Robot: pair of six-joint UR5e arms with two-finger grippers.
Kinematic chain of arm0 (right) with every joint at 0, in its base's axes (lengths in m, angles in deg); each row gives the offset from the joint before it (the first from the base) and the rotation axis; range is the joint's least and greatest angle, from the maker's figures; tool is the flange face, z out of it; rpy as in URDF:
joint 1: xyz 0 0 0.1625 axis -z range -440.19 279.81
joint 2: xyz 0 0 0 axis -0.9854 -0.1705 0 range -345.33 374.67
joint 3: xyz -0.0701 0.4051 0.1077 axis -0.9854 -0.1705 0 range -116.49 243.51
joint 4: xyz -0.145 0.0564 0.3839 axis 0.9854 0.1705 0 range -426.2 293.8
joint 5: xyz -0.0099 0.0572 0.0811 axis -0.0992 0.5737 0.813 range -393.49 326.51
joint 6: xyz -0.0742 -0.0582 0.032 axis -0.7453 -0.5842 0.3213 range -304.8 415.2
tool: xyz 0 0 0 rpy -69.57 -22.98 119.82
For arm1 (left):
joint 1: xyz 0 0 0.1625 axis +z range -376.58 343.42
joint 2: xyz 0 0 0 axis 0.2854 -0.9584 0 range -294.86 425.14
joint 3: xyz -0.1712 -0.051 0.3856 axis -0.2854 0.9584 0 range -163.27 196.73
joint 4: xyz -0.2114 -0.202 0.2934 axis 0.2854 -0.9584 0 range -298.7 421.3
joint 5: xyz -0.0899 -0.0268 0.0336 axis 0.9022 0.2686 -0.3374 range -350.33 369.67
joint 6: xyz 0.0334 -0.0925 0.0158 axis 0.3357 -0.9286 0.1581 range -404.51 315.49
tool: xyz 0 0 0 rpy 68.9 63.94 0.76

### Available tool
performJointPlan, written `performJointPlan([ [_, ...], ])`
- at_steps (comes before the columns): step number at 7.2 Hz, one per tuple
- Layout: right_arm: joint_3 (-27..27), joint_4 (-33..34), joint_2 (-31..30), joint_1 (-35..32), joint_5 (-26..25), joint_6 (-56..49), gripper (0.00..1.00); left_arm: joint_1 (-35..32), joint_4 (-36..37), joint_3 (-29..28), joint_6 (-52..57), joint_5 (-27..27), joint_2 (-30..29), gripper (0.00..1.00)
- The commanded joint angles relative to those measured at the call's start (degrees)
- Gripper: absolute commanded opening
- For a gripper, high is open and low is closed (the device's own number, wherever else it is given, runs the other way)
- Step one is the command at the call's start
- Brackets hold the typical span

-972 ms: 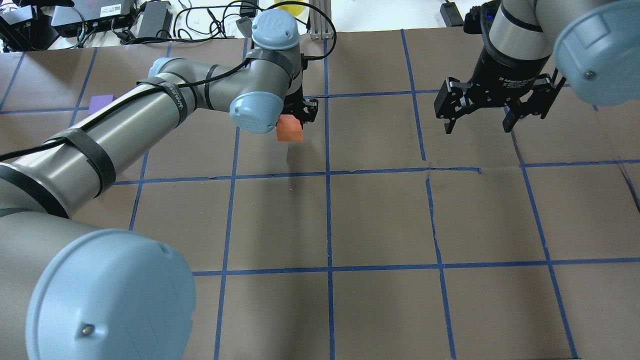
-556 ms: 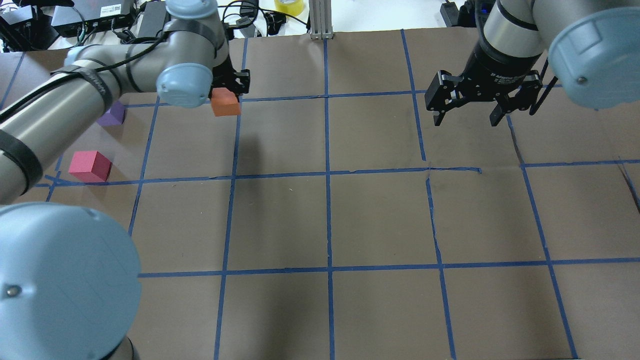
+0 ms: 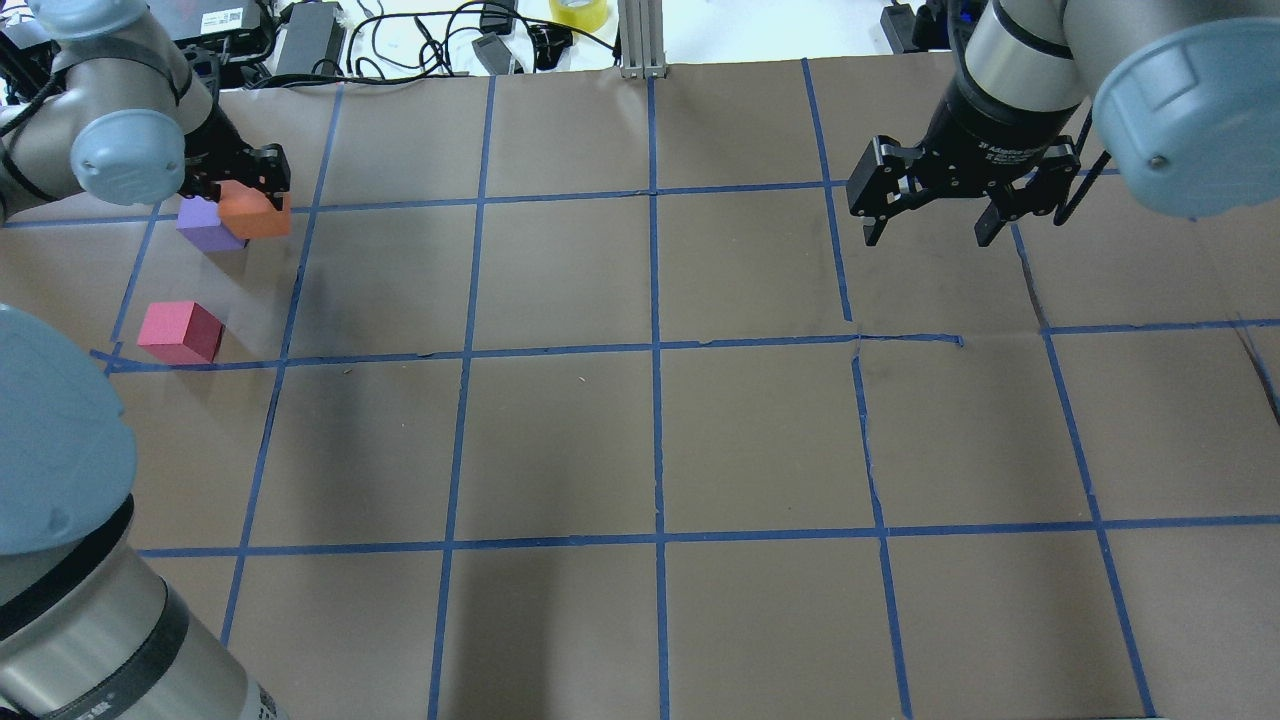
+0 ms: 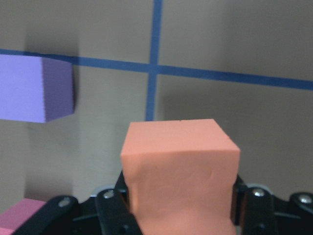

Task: Arrange blocks in a line
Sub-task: 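Carry the orange cube with the left gripper toward the purple cube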

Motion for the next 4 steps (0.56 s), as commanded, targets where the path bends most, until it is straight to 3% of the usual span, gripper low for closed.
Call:
performJointPlan([
  [1,0.03,0.02,0.09,0.0,-0.16,-0.08,1.0,6.69,-0.93,-0.72,13.98,1.01,-1.16,0.0],
  [4,0.12,-0.07,0.09,0.09,-1.04,-0.25,1.0,8.92,-1.89,-0.64,11.06,2.24,-3.36,0.0],
])
